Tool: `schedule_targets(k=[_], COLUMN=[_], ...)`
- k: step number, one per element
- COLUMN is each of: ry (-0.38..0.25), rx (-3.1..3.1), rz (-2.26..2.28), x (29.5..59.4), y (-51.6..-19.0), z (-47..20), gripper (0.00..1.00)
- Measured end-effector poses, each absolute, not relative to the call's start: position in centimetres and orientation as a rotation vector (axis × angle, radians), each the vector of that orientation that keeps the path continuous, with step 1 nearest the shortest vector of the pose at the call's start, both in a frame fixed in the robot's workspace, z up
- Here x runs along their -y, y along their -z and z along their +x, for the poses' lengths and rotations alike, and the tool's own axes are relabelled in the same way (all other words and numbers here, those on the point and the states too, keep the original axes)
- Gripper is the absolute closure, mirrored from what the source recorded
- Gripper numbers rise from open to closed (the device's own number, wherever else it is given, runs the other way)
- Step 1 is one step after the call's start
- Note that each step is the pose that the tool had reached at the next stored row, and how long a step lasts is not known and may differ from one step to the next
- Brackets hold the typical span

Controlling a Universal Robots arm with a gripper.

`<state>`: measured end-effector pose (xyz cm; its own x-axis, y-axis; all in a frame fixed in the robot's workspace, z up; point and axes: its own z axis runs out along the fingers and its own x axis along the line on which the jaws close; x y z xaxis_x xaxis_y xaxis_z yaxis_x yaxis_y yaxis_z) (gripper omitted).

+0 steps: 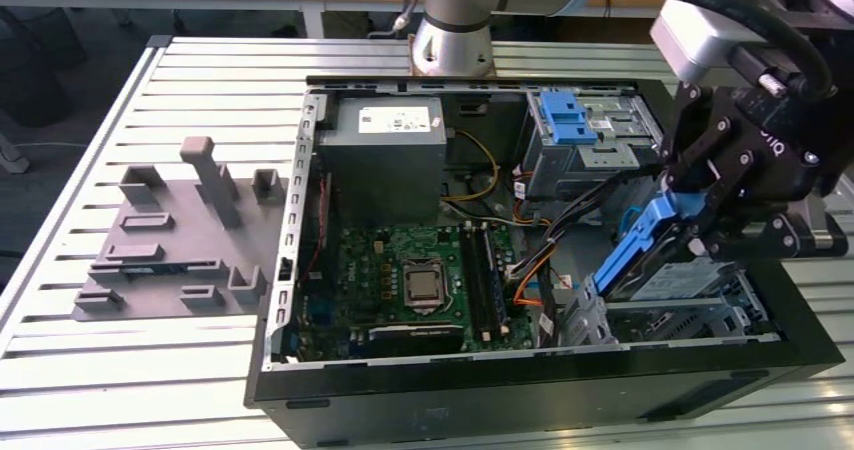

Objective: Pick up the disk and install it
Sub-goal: 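Insert the disk into the insertion slot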

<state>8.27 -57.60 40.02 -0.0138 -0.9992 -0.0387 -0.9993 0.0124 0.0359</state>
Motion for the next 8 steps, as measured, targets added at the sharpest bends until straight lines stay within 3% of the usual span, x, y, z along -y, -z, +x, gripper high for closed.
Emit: schedule_targets(k=[8], ry=[-0.083], rx=[-2.234], rz=[-2.204], x=[57.60], y=[-39.40], z=[8.28], gripper=[0.64])
